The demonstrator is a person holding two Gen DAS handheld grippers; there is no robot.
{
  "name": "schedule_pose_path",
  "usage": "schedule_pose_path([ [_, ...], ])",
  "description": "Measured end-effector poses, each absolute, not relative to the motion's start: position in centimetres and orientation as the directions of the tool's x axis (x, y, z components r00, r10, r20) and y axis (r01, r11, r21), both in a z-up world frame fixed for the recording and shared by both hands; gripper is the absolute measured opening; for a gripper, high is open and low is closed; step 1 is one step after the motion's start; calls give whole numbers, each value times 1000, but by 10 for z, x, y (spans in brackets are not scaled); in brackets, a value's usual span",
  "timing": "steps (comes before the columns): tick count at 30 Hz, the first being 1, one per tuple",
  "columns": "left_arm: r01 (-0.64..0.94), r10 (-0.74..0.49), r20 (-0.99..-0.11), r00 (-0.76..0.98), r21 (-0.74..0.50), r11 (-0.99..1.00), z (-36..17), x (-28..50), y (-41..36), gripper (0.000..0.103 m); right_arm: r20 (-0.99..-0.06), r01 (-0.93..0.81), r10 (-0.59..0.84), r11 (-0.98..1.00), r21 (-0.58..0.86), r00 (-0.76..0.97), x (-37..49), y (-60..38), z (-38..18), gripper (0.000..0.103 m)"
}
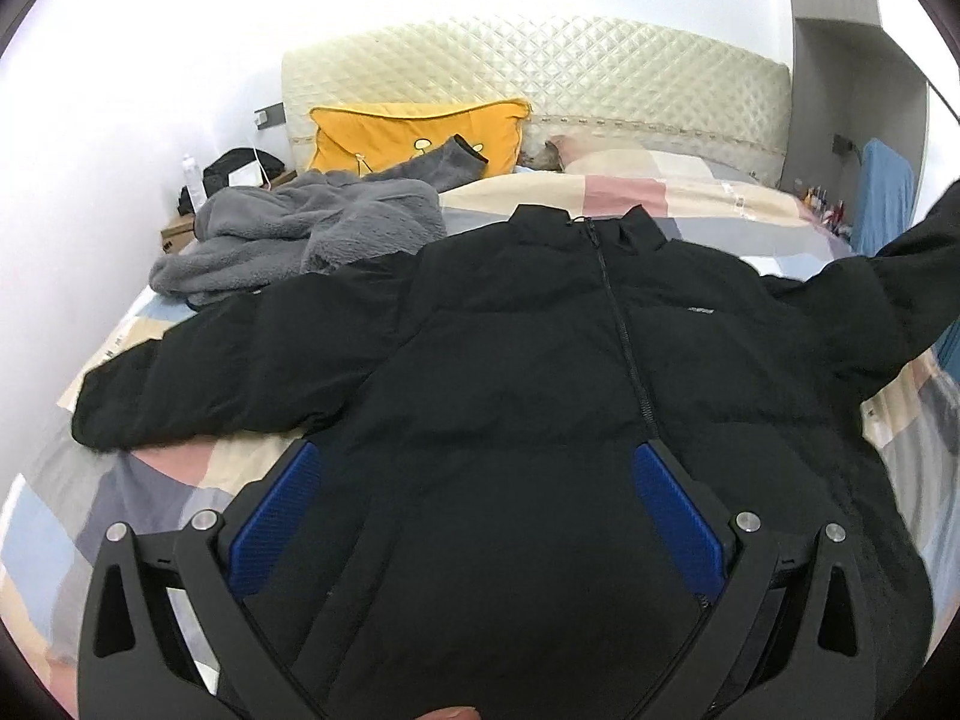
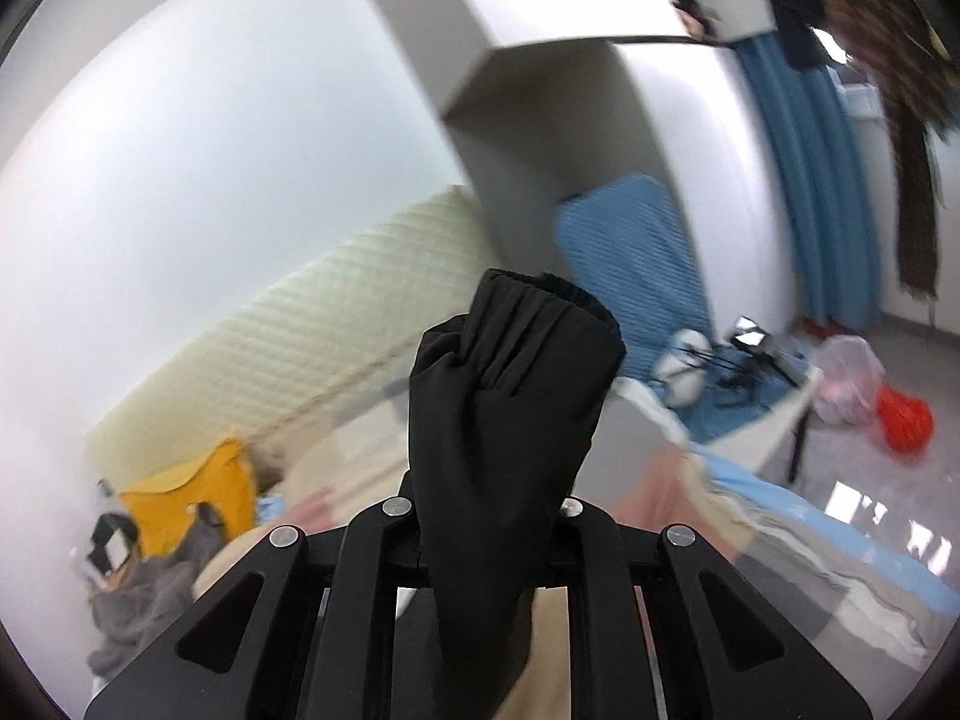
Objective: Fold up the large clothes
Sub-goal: 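Fold the held sleeve across the jacket body and open the right tool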
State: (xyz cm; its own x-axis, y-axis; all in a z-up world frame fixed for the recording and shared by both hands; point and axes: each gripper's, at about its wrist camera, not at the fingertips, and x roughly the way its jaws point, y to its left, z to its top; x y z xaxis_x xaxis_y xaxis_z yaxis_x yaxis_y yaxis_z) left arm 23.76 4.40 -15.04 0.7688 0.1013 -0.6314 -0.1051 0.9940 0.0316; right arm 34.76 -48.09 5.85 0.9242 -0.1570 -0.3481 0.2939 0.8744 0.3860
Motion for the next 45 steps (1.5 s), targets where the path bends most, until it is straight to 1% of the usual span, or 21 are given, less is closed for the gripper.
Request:
schedule_pose_path([
  [4,-88,104,-605,789,55,995,-146,230,48,103,-312,163,-35,905,392,949,360,-417,92,13],
  [8,-48,14,-574,819,-45,998,-137,225,69,103,-282,29,68,945,326,957,368,-341,121,13],
  [11,-59,25,-560,828,-42,997,-135,224,81,103,-270,-69,148,957,280,951,372,-283,132,13],
  [13,-66,43,-562,826,-20,998,-136,224,86,103,-272,-126,195,960,251,942,375,-253,132,13],
  [18,-72,51,-567,822,-14,997,-138,219,96,103,-332,-272,328,940,205,884,391,-157,112,14],
  [23,-104,43,-590,806,-69,992,-141,221,117,103,-437,-392,421,906,159,795,410,-62,58,16],
  [25,-107,38,-593,804,-82,991,-142,223,124,103,-472,-421,435,896,141,767,415,-31,37,16],
  [29,-146,78,-597,798,-65,987,-147,224,137,103,-559,-493,458,864,99,691,428,25,-22,16],
  [32,-177,84,-624,777,-89,980,-157,229,150,103,-626,-534,466,840,92,626,431,54,-61,16],
  [34,-201,88,-650,755,-102,974,-163,234,157,103,-675,-557,476,823,115,563,437,68,-94,16],
  [38,-238,106,-661,743,-113,965,-170,236,170,103,-759,-563,456,814,143,465,447,96,-159,16],
  [41,-249,89,-675,733,-144,958,-178,240,177,103,-809,-570,432,808,150,400,446,114,-199,17],
  [45,-245,39,-683,729,-208,947,-185,246,184,103,-843,-581,394,804,124,366,450,122,-235,19],
])
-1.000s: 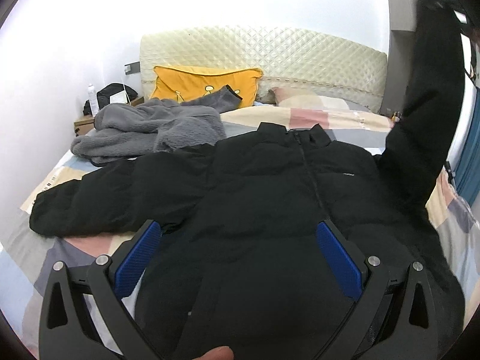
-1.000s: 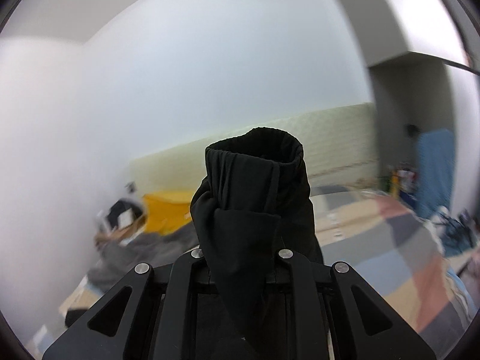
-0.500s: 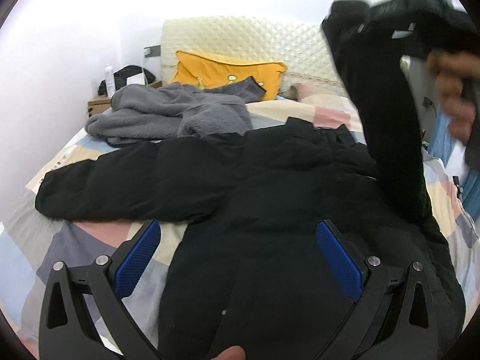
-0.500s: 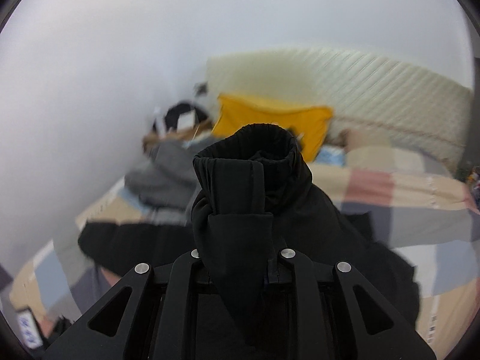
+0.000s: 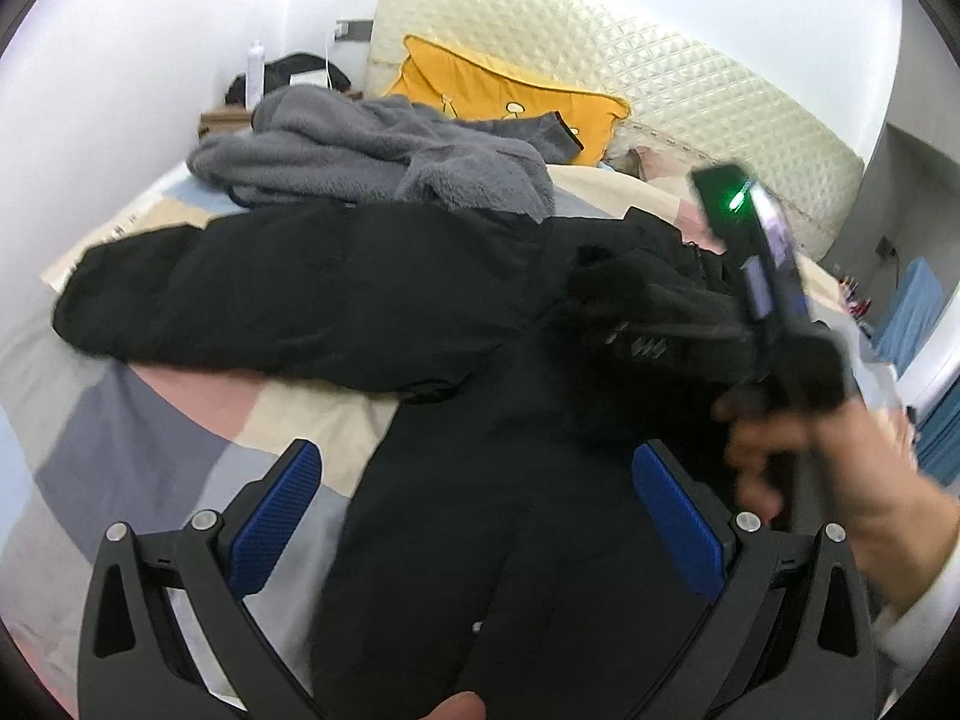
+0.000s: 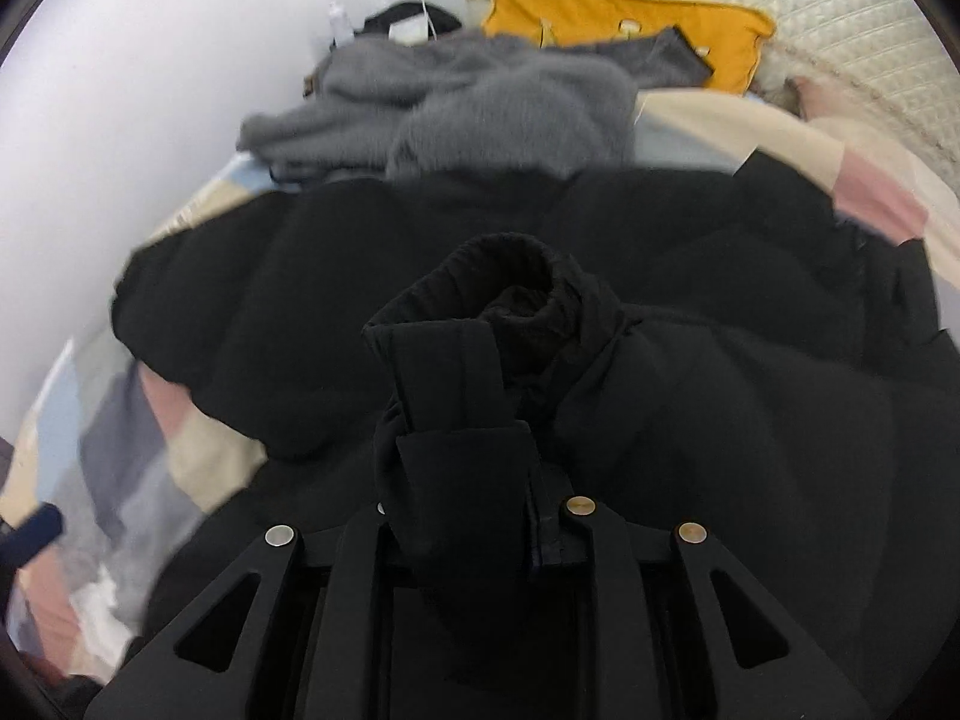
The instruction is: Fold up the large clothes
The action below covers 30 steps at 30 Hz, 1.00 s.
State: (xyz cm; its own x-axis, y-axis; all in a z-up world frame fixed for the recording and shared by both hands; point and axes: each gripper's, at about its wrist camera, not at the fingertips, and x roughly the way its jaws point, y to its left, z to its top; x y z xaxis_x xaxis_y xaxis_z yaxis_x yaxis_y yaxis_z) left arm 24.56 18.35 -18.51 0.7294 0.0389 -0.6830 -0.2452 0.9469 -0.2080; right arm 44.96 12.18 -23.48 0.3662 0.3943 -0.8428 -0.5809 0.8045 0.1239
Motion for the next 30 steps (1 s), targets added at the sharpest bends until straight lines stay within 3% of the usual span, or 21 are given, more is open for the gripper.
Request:
schedule_pose_path([
  [5,-252,37,-691,722,-213,944,-192,251,185,103,-845,-586,405,798,140,349,449,124,-233,31],
  [10,-235,15,-683,730,-230,944,-189,250,182,103,-825,-583,452,789,193,340,444,113,-205,35],
  [14,-214,-1,-671,742,-238,947,-186,246,178,103,-778,-568,496,792,224,385,434,92,-174,70],
  [22,-163,-14,-652,758,-209,964,-178,241,158,103,-696,-536,501,821,195,515,407,34,-105,70],
  [30,-40,-84,-633,769,-179,983,-172,234,111,103,-611,-397,378,911,113,695,362,-72,-76,70],
])
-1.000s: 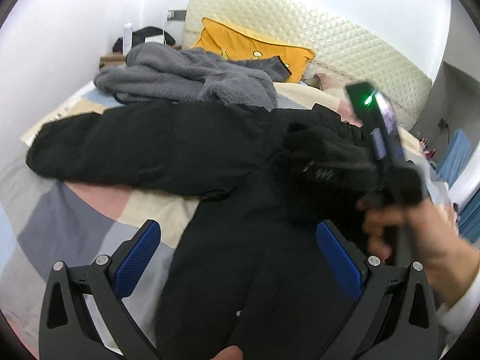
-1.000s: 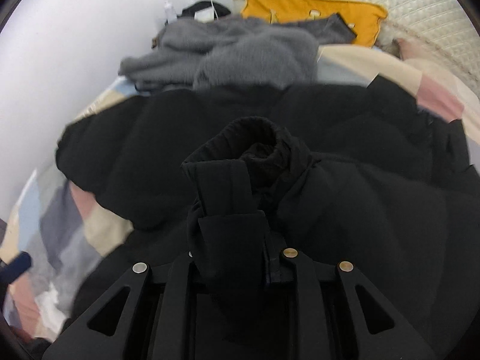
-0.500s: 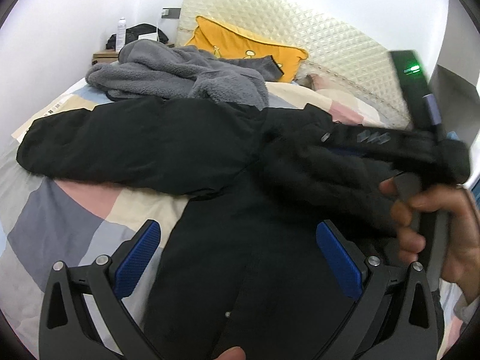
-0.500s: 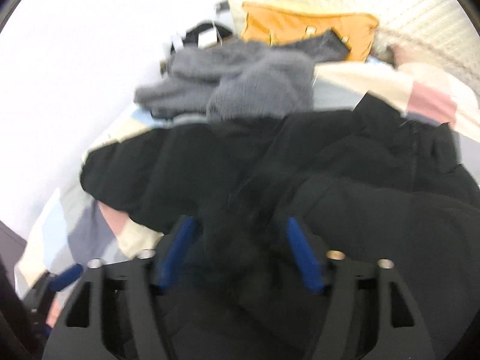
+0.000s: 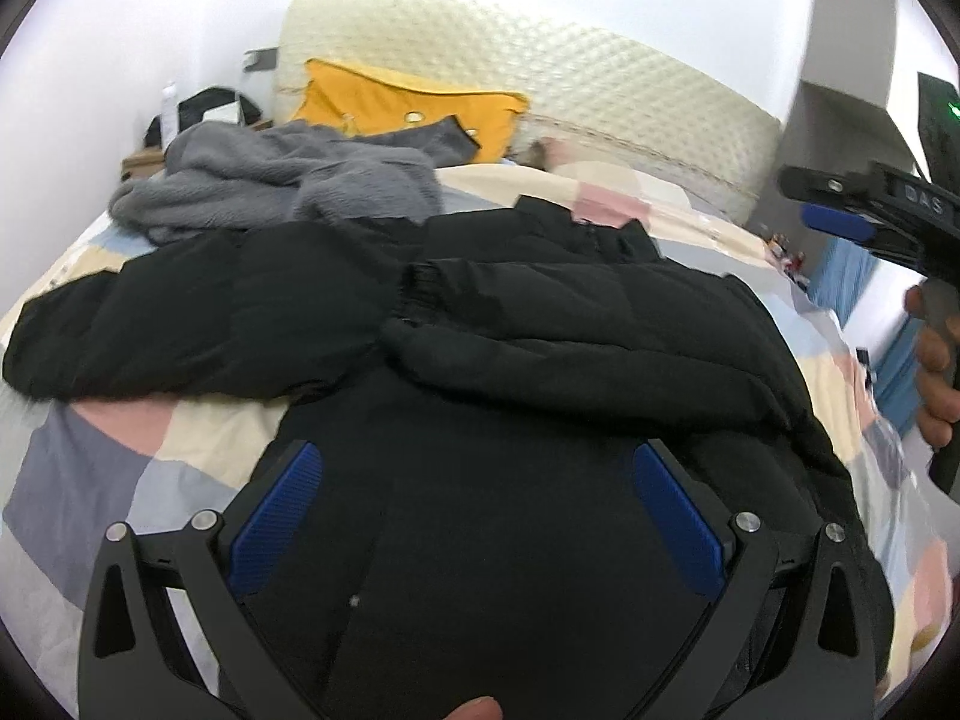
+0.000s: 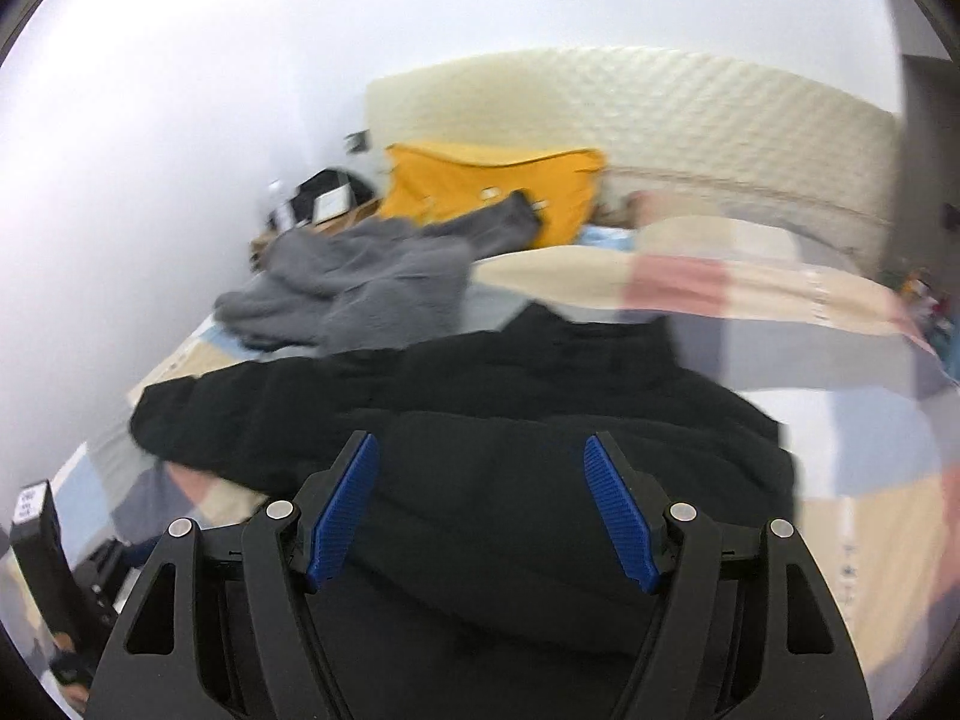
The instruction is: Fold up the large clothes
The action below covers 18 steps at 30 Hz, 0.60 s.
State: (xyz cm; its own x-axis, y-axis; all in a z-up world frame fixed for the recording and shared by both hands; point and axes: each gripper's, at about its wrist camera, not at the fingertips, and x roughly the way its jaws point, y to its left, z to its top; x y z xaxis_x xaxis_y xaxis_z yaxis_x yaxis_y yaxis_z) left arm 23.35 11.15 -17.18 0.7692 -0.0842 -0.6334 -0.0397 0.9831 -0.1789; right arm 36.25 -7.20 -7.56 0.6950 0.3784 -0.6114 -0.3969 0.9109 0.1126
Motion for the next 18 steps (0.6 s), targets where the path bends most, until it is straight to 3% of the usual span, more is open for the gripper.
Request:
schedule_pose_path([
  [9,7,-84,-618,781,-126,992,-171,231,72,103,-603,-200,240,971,134,761,337,-178,-119,70],
  [18,-13,-46,-628,777,-90,996,-178,241,67,103,-700,-68,109,994,87,706,338,-238,-189,70],
])
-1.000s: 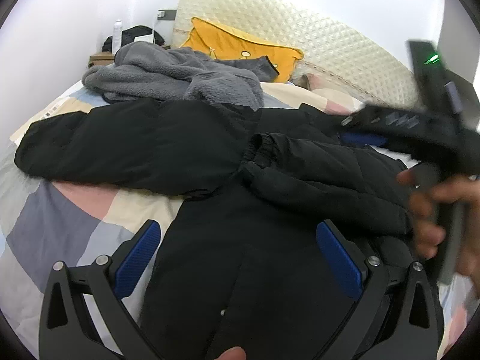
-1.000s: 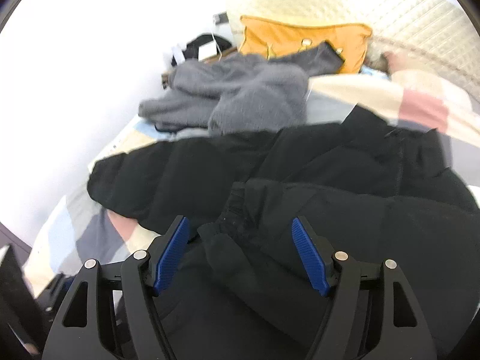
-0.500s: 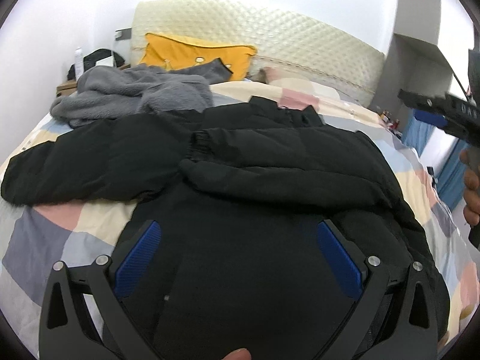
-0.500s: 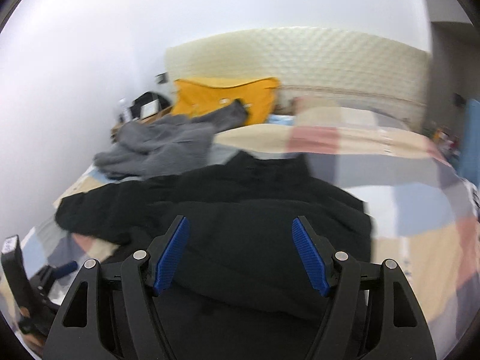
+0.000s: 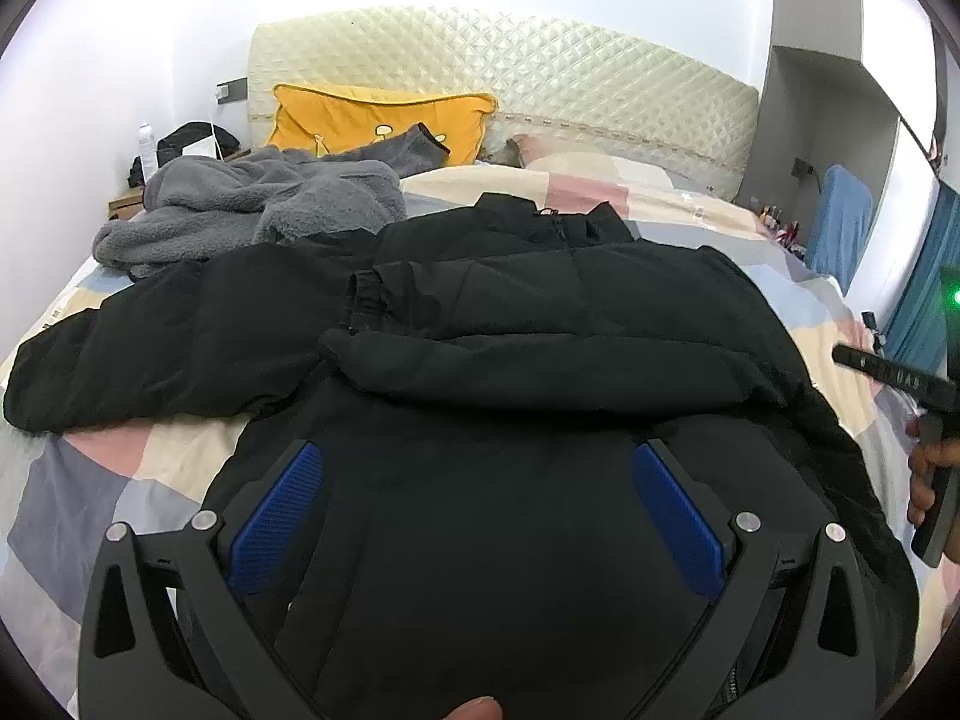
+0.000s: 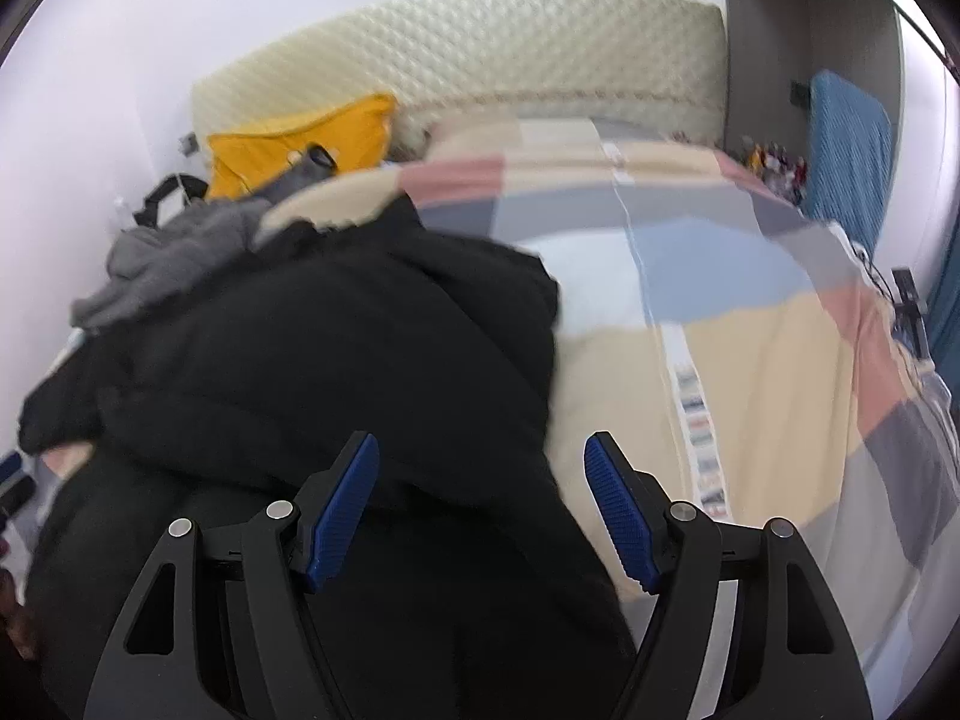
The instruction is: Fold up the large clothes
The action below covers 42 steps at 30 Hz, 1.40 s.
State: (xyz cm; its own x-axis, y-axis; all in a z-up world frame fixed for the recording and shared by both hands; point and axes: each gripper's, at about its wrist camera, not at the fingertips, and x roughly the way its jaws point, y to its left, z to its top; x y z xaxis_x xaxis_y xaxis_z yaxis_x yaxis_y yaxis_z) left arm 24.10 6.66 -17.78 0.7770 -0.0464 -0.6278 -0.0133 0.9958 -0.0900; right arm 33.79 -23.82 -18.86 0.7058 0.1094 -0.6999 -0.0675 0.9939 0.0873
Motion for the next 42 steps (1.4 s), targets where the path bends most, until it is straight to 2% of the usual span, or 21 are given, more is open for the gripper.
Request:
schedule_pose_path([
  [7,-15,-42,-653,756,-82,997,-187,249,58,103,-796,-81,47,997,-3,604,352,-248,-246,70],
  [12,-14,-28,-659,752,-59,998,-191,249,54,103,-807,-84,27,996,-28,590,362,-241,-261,70],
  [22,-16,-23,-673,740,-52,999,-196,252,52,103,-693,3,22,999,35,721,363,-253,-231,70],
  [27,-12,-25,-680,733,-50,999,-198,252,52,103,-700,61,18,994,88,714,370,-271,-237,70],
  [29,-8,-22,-679,734,-41,999,-198,252,51,103,-707,79,-7,995,69,707,372,-276,-242,76],
  [33,-7,-2,-669,744,-10,1000,-196,248,46,103,-733,104,-7,991,88,681,373,-280,-246,77],
  [42,-4,-15,-632,775,-29,1000,-178,232,43,103,-688,26,47,995,95,724,335,-250,-200,77],
])
